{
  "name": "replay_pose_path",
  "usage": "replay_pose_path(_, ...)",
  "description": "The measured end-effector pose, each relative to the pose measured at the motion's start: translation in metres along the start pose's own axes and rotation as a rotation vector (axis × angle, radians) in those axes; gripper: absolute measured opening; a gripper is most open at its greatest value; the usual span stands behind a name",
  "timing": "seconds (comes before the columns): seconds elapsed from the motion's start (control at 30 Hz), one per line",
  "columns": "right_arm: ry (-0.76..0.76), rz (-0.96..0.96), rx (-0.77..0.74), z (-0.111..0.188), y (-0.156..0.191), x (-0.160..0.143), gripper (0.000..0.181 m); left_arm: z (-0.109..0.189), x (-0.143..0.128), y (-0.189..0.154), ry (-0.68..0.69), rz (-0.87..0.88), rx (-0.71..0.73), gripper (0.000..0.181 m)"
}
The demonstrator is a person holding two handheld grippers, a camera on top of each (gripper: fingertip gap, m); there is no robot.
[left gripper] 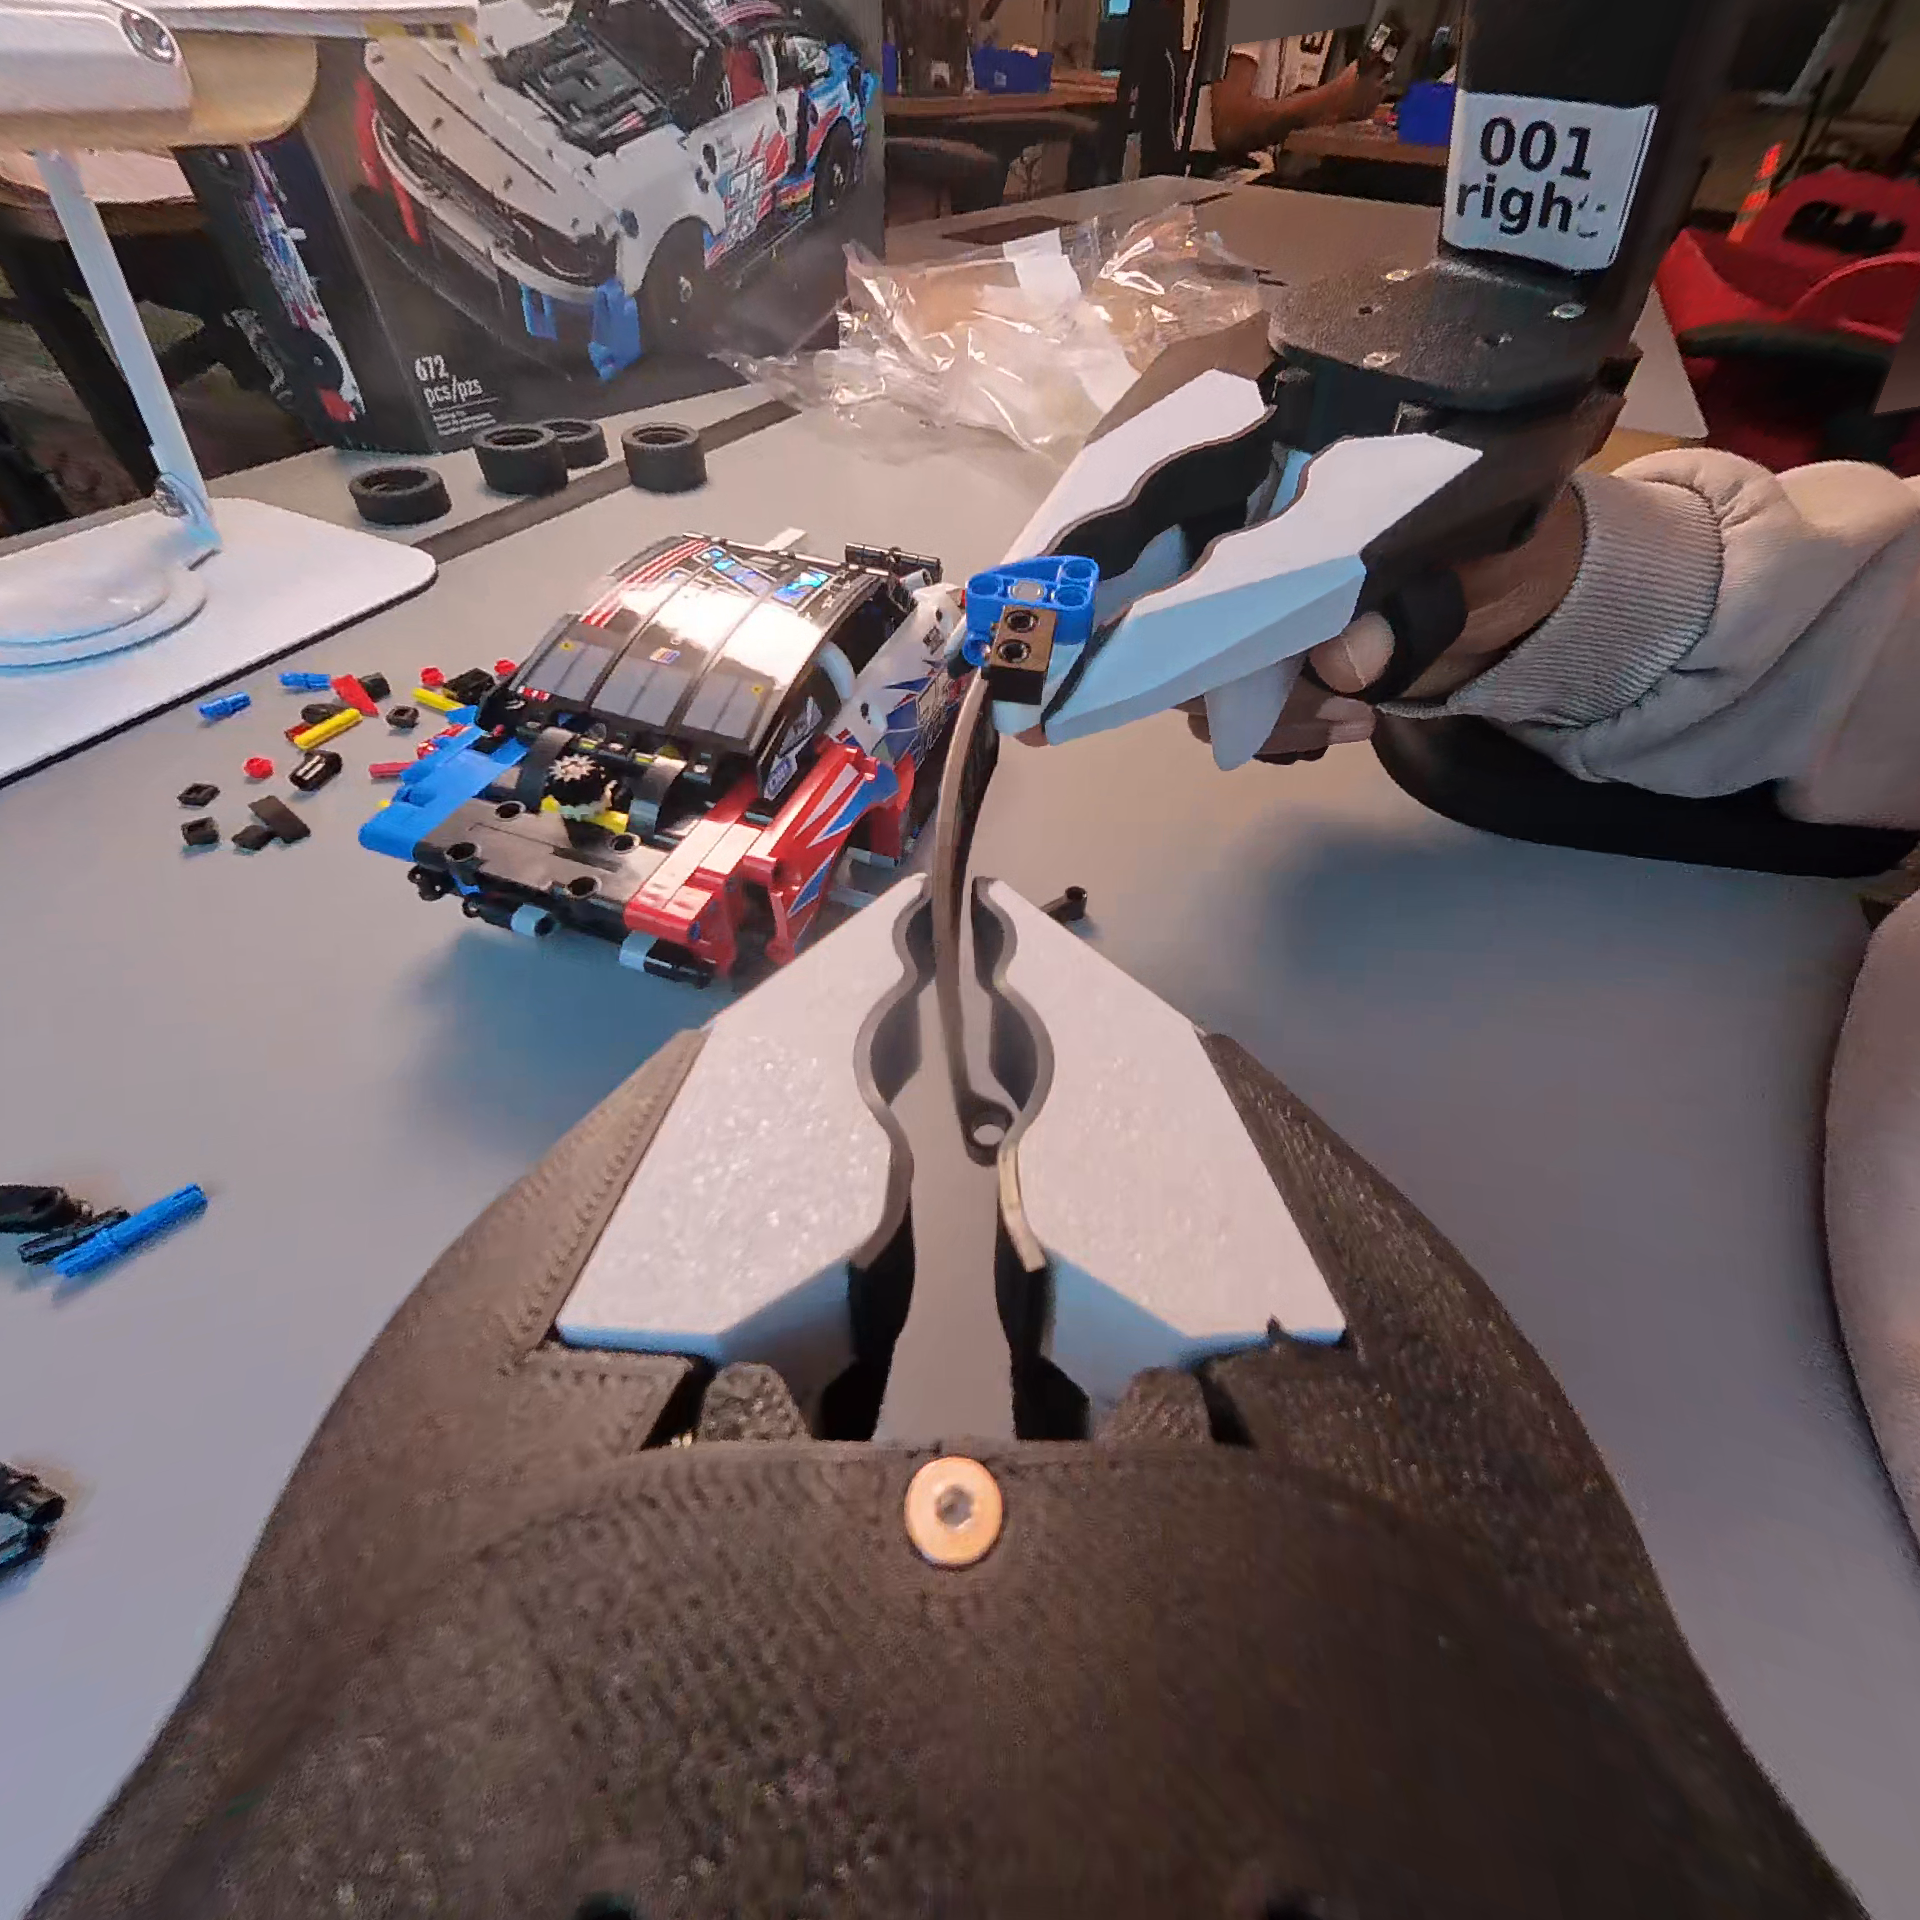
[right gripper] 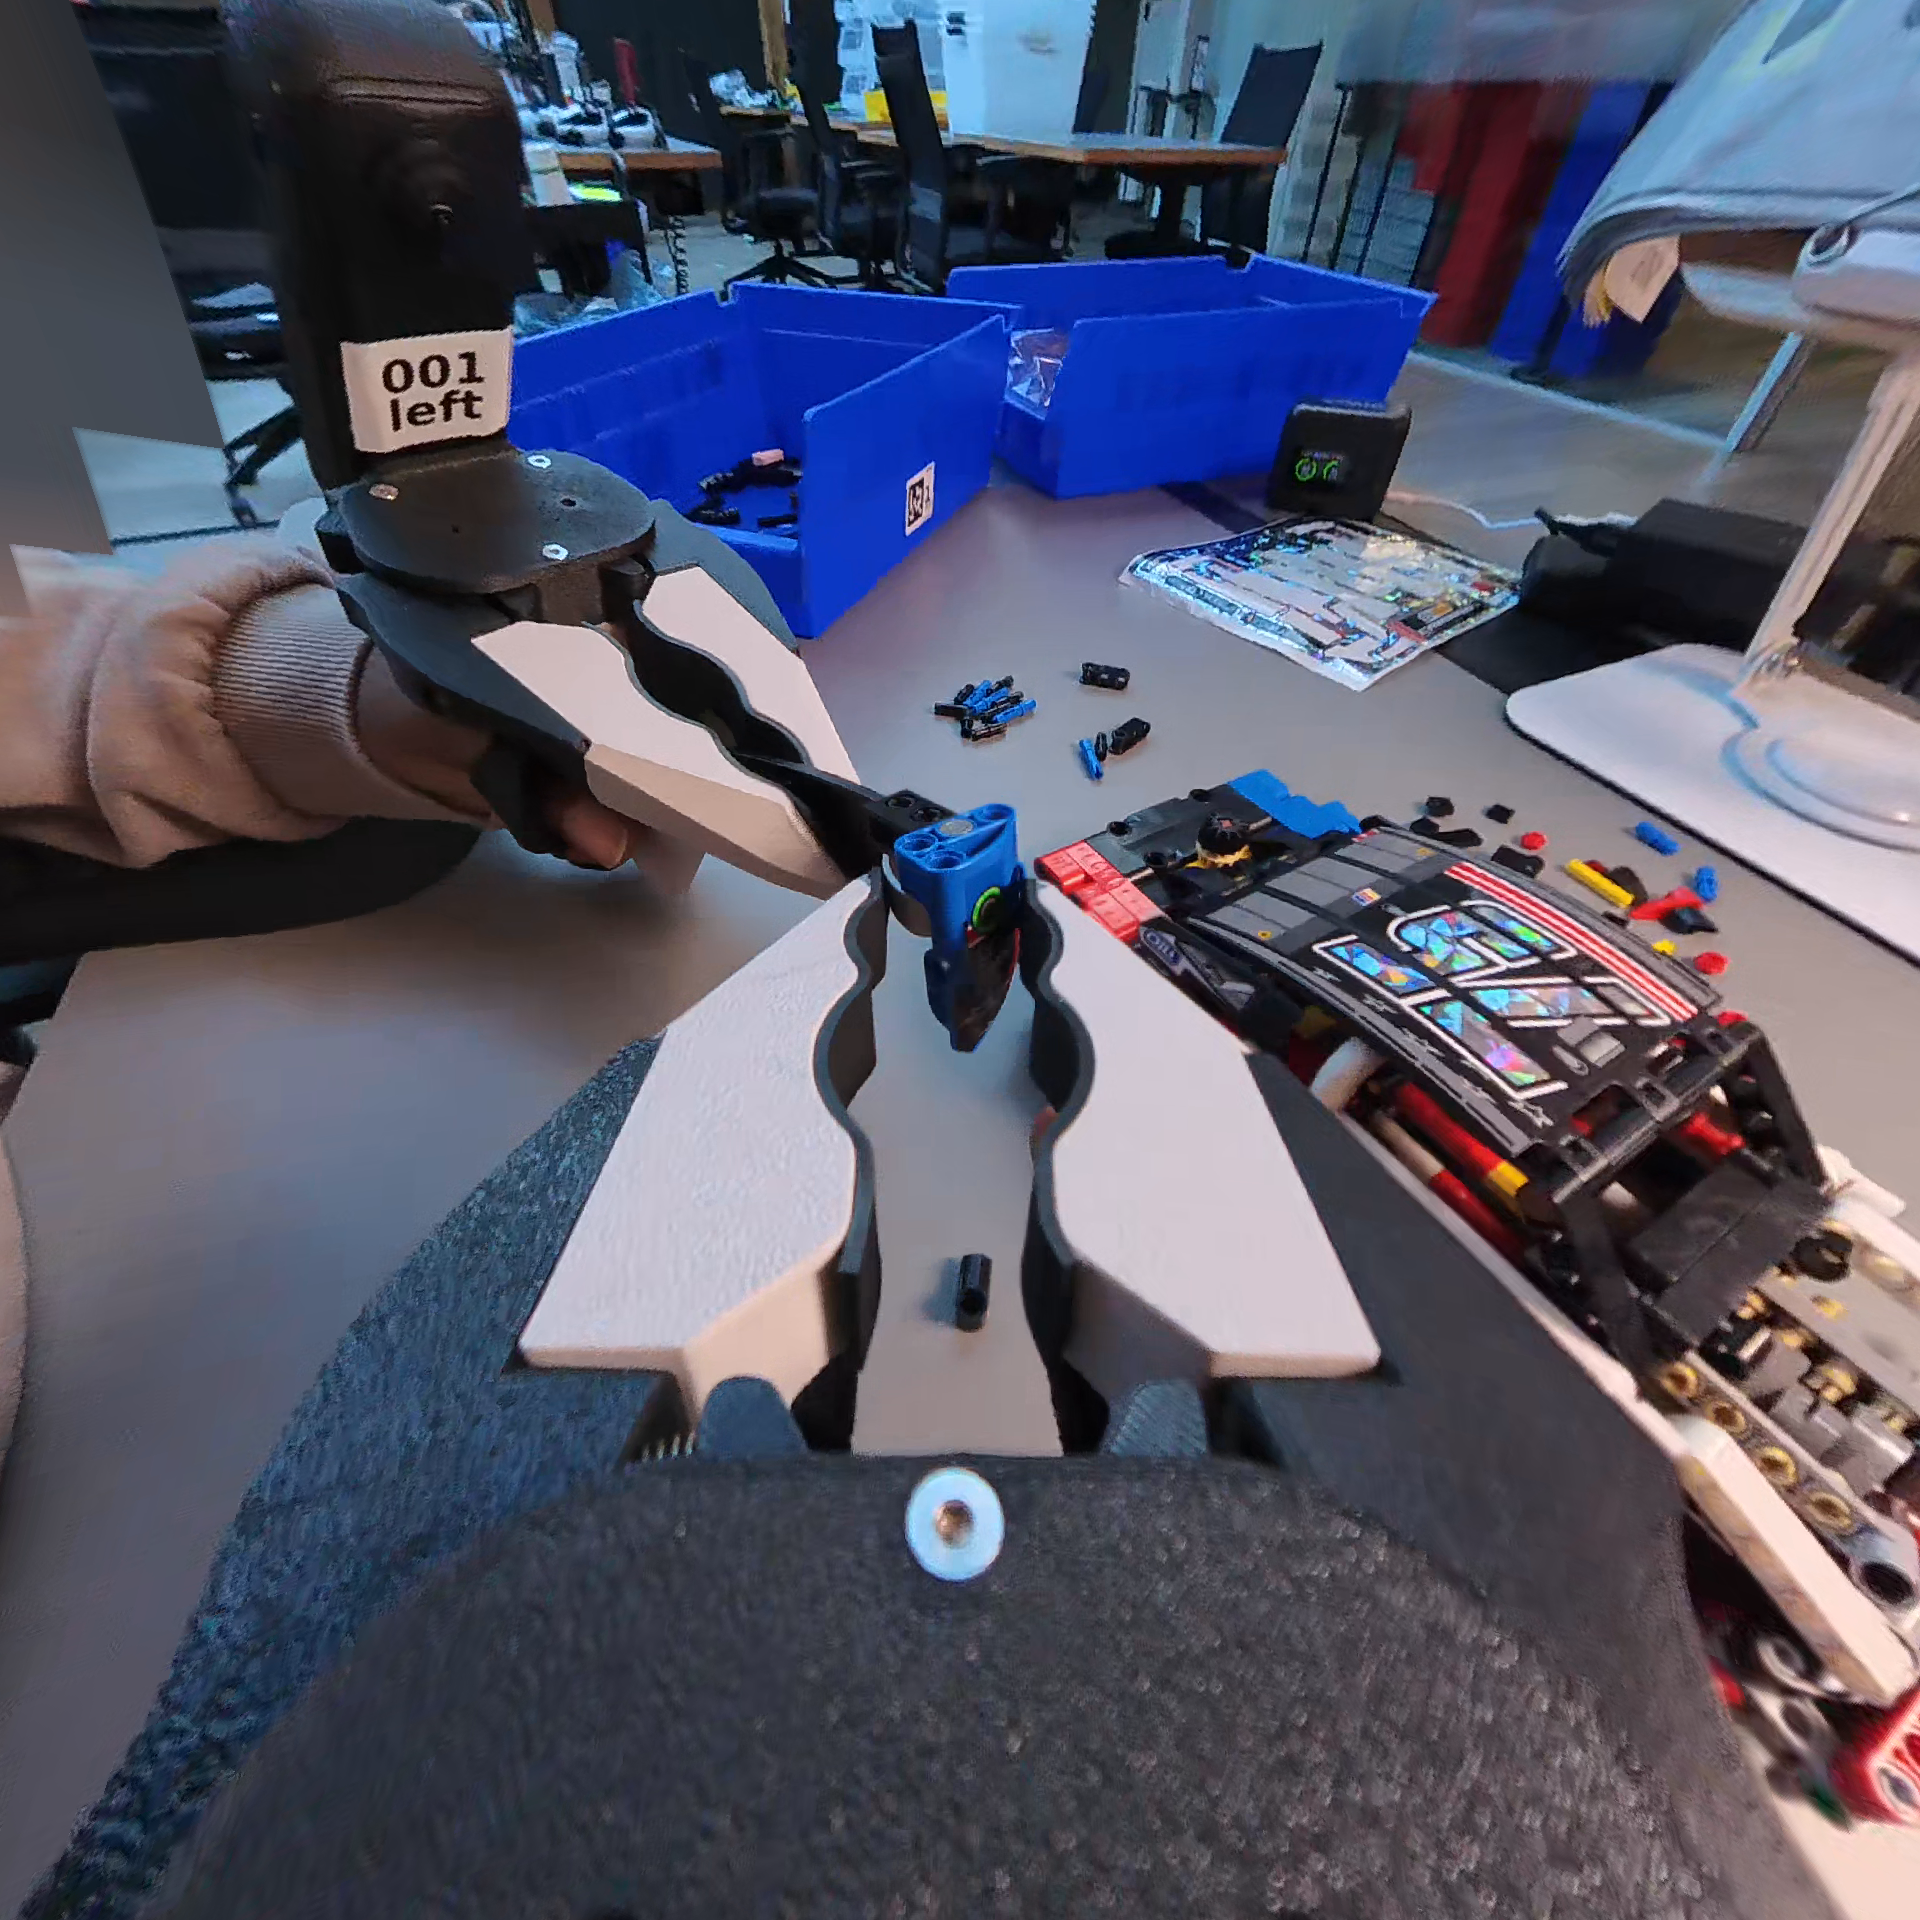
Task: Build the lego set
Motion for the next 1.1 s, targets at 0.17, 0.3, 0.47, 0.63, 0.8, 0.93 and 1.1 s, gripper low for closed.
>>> replay_pose_path(0.17, 0.033, -0.082, 0.010, 0.004, -0.010, -0.002, 0.032, -0.007, -0.004, 0.007, 0.033, 0.192, -0.040, 0.000)
replay_pose_path(0.3, 0.309, -0.021, 0.064, 0.025, -0.019, -0.031, 0.037, -0.004, -0.011, 0.014, 0.046, 0.296, -0.060, 0.000)
replay_pose_path(0.47, 0.578, 0.102, 0.057, 0.026, -0.014, -0.077, 0.027, -0.005, -0.017, 0.015, 0.093, 0.274, -0.055, 0.000)
replay_pose_path(0.63, 0.628, 0.181, -0.003, 0.016, -0.014, -0.081, 0.012, -0.008, -0.025, 0.013, 0.142, 0.261, -0.059, 0.000)
replay_pose_path(0.8, 0.632, 0.207, -0.021, 0.012, -0.010, -0.081, 0.005, -0.011, -0.029, 0.012, 0.165, 0.283, -0.073, 0.000)
replay_pose_path(0.93, 0.590, 0.173, -0.028, 0.006, -0.006, -0.078, 0.005, -0.011, -0.032, 0.010, 0.179, 0.290, -0.075, 0.000)
replay_pose_path(1.1, 0.558, 0.144, -0.028, -0.001, -0.001, -0.075, 0.005, -0.011, -0.033, 0.008, 0.188, 0.283, -0.075, 0.000)
Point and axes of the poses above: each gripper's, where its closed fingertips meet, z back along the fingers, x out of its top, y = z × x across the jaws, the point moved 3 cm from there along z, back along the fingers, and after that the axes turned 7 degrees about -z, right-handed, at the moved point
